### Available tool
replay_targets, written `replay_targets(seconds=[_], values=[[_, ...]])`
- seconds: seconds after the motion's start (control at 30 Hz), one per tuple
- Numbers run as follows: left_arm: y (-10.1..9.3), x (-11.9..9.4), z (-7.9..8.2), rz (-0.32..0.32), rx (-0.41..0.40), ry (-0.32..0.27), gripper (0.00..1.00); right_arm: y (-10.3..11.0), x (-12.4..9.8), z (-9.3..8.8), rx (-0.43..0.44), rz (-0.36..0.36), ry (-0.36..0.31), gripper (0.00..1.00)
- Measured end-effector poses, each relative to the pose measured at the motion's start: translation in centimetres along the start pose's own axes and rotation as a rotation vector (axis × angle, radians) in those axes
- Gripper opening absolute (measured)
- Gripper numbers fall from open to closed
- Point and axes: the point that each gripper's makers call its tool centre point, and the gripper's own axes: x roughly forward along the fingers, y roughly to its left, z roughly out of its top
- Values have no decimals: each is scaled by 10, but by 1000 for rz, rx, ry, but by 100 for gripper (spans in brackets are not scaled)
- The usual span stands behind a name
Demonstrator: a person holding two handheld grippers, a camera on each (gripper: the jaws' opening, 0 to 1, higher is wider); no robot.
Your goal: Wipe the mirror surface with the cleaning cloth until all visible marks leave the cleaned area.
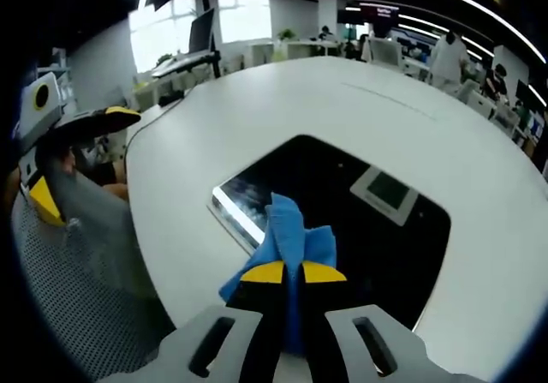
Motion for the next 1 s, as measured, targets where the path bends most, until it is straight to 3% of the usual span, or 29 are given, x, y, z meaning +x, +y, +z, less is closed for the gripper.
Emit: replay_targets(seconds=[0.27,1.0], values=[[1,0,0,3,0,2,89,-2,2,2,-6,-1,5,0],[0,0,2,-3,-1,-18,89,-40,29,32,-41,-101,7,0]])
